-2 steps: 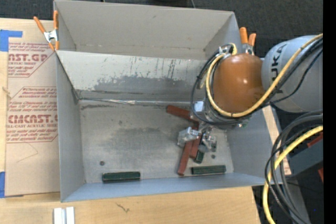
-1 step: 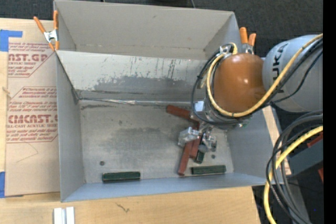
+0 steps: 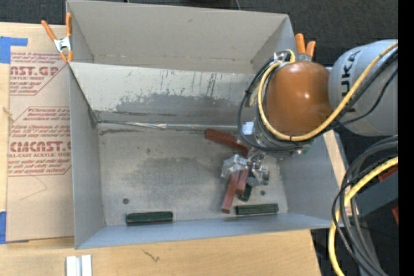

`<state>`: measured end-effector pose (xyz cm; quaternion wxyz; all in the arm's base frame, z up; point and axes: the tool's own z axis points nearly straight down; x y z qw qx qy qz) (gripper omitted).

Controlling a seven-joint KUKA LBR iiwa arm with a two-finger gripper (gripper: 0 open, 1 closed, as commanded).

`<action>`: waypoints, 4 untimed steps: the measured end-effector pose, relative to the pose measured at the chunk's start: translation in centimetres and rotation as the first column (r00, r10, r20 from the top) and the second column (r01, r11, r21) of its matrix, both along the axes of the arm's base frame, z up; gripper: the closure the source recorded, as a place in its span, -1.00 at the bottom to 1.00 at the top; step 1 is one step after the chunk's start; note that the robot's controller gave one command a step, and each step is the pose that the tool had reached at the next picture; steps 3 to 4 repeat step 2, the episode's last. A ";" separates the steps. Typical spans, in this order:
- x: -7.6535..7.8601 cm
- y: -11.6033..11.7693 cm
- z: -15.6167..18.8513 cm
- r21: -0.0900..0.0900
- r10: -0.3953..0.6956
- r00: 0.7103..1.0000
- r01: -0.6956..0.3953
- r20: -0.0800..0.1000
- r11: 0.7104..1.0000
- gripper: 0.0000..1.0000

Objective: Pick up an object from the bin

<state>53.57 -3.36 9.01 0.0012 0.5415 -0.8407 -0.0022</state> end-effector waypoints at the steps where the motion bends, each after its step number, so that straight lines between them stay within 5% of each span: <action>1: 0.1 0.0 1.1 -0.001 -0.001 1.000 0.001 0.006 1.000 1.00; 4: 0.2 0.0 1.7 -0.001 -0.001 1.000 0.001 0.006 1.000 1.00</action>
Offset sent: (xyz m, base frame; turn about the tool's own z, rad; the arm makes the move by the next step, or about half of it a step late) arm -0.0001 0.0001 0.0143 0.0000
